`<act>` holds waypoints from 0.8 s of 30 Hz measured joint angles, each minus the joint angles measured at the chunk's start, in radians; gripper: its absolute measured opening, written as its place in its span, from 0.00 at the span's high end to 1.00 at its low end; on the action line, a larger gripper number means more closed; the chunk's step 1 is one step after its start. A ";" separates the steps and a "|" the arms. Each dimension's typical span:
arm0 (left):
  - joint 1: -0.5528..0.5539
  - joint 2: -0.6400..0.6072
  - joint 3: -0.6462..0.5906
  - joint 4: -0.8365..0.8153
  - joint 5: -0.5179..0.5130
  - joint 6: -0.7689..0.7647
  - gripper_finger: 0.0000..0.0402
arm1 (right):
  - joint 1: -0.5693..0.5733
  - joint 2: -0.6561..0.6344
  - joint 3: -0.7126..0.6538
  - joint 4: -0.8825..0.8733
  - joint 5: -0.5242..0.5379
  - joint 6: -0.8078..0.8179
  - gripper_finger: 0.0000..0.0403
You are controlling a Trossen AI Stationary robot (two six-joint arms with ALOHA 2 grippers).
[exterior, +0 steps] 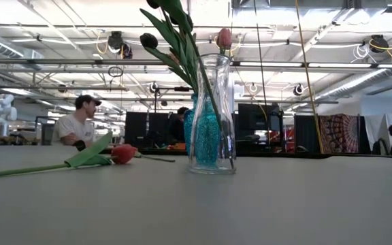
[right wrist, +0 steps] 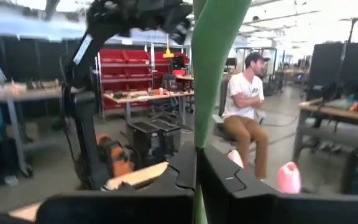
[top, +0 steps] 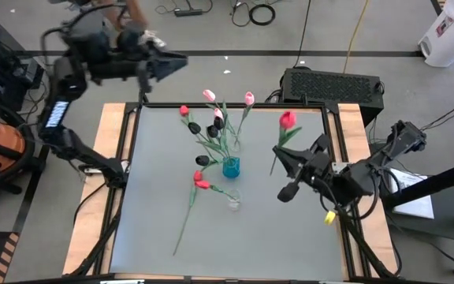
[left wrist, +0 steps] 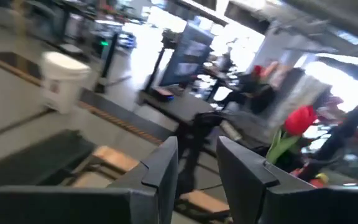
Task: Sort flowers into vase by color
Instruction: Put the bottom left red tulip into the bottom transparent vase
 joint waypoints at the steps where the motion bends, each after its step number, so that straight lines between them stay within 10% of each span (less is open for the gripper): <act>1: 0.000 -0.021 0.000 -0.033 -0.026 0.016 0.71 | -0.009 0.000 0.000 0.000 -0.016 0.026 1.00; 13: -0.039 -0.181 0.000 -0.397 -0.298 0.120 0.71 | -0.142 0.070 0.000 -0.186 -0.246 0.323 1.00; 24: -0.086 -0.239 -0.030 -0.439 -0.314 0.198 0.71 | -0.216 0.212 0.000 -0.059 -0.414 0.394 1.00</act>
